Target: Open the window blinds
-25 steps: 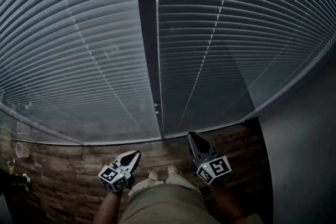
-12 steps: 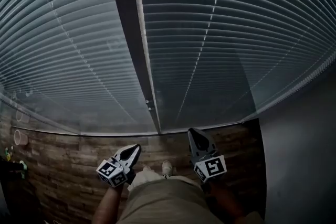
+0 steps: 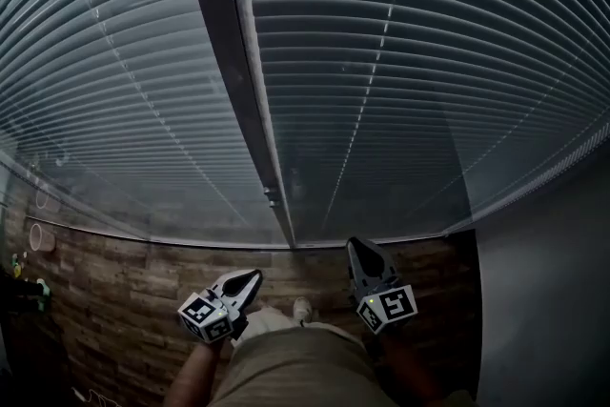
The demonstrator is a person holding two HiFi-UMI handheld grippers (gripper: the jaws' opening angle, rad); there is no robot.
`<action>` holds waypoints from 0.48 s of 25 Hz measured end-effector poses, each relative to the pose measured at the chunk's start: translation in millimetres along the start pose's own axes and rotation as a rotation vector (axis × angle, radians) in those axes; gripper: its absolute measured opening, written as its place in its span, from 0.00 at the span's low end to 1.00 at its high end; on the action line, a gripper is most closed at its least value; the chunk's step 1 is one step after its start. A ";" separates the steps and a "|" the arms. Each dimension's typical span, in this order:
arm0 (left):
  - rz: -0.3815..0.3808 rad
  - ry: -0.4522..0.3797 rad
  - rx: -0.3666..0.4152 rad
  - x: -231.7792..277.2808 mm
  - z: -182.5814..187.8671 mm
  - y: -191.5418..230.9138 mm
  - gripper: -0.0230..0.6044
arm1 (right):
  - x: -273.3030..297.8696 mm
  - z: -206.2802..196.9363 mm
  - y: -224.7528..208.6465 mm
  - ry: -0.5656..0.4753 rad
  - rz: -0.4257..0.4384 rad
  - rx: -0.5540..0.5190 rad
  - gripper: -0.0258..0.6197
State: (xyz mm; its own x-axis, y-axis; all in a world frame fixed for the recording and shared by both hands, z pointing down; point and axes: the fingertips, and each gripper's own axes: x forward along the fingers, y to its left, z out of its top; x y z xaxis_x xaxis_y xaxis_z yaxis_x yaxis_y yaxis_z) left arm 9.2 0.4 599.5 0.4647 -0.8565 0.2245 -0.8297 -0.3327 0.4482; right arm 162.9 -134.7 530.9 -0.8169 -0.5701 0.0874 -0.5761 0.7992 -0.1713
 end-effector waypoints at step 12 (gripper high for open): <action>0.052 -0.003 -0.002 1.8 7.0 -3.5 0.06 | -20.2 -17.1 -20.8 0.006 -0.038 0.129 0.05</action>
State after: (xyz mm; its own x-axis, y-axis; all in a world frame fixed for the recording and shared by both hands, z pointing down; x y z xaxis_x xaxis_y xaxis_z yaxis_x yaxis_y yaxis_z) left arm 10.7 -2.7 592.3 0.4201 -0.8739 0.2447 -0.8520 -0.2869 0.4379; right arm 190.9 -136.5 549.5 -0.7950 -0.5980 0.1019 -0.5986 0.7458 -0.2923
